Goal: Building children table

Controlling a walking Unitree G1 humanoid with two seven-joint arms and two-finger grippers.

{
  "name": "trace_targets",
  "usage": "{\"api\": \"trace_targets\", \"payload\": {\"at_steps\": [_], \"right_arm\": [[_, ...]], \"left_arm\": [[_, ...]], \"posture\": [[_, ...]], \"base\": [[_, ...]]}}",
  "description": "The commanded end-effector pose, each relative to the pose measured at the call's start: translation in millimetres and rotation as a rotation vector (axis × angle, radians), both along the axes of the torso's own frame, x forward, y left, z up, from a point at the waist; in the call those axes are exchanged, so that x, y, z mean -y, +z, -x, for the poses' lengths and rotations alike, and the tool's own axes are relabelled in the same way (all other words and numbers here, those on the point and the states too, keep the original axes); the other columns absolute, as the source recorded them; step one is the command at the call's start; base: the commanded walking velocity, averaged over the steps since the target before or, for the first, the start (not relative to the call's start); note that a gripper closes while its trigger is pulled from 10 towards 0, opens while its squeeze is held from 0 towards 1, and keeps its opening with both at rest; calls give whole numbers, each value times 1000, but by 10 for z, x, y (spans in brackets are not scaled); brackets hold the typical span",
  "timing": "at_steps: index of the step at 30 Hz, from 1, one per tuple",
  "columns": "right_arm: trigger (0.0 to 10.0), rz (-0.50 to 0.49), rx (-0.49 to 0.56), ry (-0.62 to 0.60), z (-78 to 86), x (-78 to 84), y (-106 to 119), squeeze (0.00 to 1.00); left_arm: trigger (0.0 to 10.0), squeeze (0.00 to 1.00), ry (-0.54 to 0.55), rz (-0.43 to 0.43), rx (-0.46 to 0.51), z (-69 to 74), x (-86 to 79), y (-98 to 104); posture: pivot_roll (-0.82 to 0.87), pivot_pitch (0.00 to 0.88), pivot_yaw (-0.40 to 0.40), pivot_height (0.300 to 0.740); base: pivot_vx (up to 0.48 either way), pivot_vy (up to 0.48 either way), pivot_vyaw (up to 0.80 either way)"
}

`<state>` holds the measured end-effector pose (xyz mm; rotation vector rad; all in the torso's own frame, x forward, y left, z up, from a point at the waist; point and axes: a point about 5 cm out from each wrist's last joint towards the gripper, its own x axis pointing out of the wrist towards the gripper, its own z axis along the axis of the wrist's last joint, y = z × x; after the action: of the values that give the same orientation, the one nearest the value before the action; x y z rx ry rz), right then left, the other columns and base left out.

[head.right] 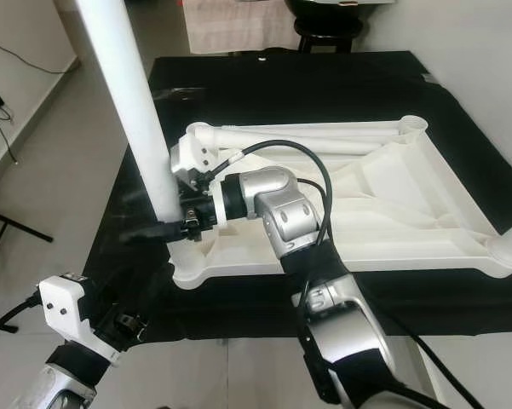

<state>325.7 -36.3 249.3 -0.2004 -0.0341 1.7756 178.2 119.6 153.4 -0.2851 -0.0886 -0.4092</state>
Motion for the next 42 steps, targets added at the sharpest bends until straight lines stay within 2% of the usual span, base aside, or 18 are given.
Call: {"api": "trace_targets", "payload": {"at_steps": [1,6,10,13,14,15,20,26,27,32,33,36,37,38,39,40,41,42], "right_arm": [[0,6,-10,79,30,-44,-25,0],[0,-8,-16,50,3,-8,-77,0],[0,13,-36,-458,-52,173,-372,0],[0,20,-54,-582,-40,209,-442,0],[0,45,-45,-945,-45,316,-576,0],[0,77,-75,-1118,144,376,-725,0],[0,107,-105,-1227,421,375,-834,0],[0,88,-44,-1152,244,255,-715,0],[10000,68,-37,-1099,185,150,-637,0],[10000,38,-67,-1061,212,81,-597,0],[10000,29,-76,-1006,224,47,-583,1000],[10000,0,-99,-968,232,22,-549,1000],[10000,-54,-105,-809,236,4,-466,1000],[10000,-90,-104,-706,260,3,-398,702],[10000,-90,-104,-706,260,3,-398,702],[10000,-96,-87,-563,282,34,-345,388],[10000,-90,-74,-474,300,61,-319,388],[10000,-50,-31,-410,251,87,-328,0]], "left_arm": [[10000,0,4,-10,-18,26,-1,-15],[10000,0,5,-10,-20,33,-1,-17],[10000,0,10,-11,-20,33,-60,-14],[10000,0,11,-11,-20,34,-75,-13],[10000,0,8,-13,-20,27,-96,-14],[10000,0,2,-15,-21,12,-112,-14],[10000,0,-15,-23,-22,-32,-129,-27],[10000,0,-20,-28,-22,-108,-132,-55],[10000,0,17,-30,-14,-116,-146,-57],[10000,0,41,-31,-13,-110,-165,-62],[10000,0,43,-32,-14,-109,-171,-65],[10000,0,42,-33,-14,-108,-174,-69],[10000,0,33,-33,-16,-110,-170,-74],[10000,0,25,-33,-17,-112,-168,-77],[10000,0,25,-33,-17,-112,-168,-77],[10000,0,18,-33,-19,-113,-162,-79],[10000,0,14,-33,-20,-113,-159,-80],[10000,0,9,-33,-21,-111,-154,-82]], "posture": [[136,182,-4,740],[126,186,-12,740],[71,197,7,740],[71,197,7,740],[58,199,21,740],[54,196,38,740],[36,171,56,740],[57,140,26,740],[67,130,18,740],[70,126,15,740],[75,122,12,740],[74,117,13,740],[71,112,16,740],[71,111,16,740],[71,111,16,740],[71,110,18,740],[73,111,18,740],[77,112,19,740]], "base": [[0,0,0],[0,0,0],[0,0,0],[0,0,0],[0,0,0],[0,0,0],[0,0,0],[0,0,0],[0,0,0],[0,0,0],[0,0,0],[0,0,0],[0,0,0],[0,0,0],[0,0,0],[0,0,0],[0,0,0],[0,0,0]]}}
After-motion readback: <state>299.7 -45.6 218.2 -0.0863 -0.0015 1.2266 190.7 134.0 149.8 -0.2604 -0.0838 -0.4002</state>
